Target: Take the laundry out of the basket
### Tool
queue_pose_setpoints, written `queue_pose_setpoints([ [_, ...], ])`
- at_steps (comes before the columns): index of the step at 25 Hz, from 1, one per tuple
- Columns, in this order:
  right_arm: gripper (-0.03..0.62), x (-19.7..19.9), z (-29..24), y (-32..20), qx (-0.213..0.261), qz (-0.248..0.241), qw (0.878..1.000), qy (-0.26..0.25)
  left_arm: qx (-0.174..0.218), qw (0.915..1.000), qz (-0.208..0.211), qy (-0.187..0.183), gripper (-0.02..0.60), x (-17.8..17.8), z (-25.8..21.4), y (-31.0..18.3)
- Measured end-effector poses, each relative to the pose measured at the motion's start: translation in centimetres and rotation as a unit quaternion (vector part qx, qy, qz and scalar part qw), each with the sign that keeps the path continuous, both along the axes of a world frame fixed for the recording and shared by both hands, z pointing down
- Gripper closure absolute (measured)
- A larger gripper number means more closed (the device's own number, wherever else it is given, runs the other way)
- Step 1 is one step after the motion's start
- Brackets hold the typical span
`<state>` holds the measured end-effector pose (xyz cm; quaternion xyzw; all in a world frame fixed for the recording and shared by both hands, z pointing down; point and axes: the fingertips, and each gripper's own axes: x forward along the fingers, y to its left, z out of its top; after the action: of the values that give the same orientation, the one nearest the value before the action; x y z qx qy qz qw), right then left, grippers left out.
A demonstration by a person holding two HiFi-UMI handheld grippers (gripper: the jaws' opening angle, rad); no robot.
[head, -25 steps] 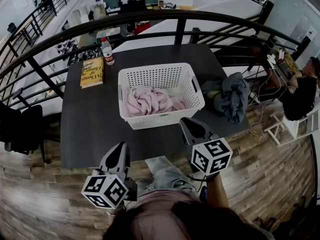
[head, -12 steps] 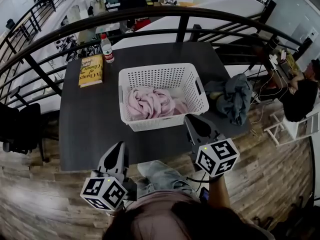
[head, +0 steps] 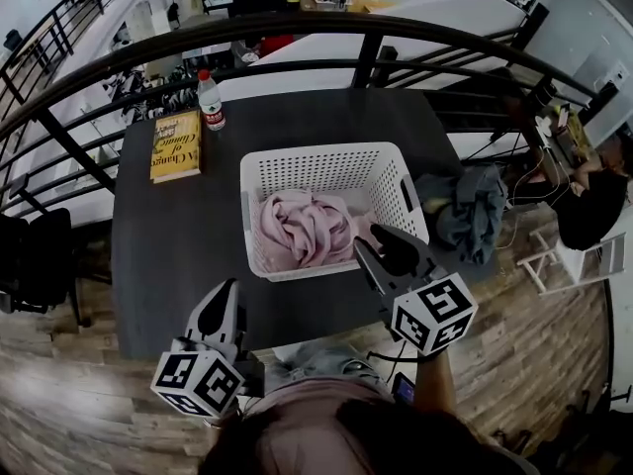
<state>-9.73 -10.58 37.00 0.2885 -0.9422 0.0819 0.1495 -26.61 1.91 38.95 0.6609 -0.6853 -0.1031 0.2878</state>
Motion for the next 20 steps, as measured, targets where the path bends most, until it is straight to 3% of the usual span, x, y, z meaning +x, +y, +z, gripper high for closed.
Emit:
queue_pose_setpoints([
  [6, 0.354, -2.8, 1.5, -1.5, -0.035, -0.043, 0.998, 0.037, -0.004, 0.9999, -0.003, 0.009, 0.584, -2.6, 1.0, -2.3],
  [11, 0.316, -4.5, 2.4, -3.1, -0.037, -0.06, 0.995, 0.074, -0.006, 0.9999, -0.005, 0.015, 0.584, -4.2, 1.7, -3.9],
  [20, 0.258, -7.6, 5.3, -5.6, -0.084, -0.103, 0.984, 0.122, -0.016, 0.9993, -0.02, 0.028, 0.584, -6.5, 3.4, -5.9],
])
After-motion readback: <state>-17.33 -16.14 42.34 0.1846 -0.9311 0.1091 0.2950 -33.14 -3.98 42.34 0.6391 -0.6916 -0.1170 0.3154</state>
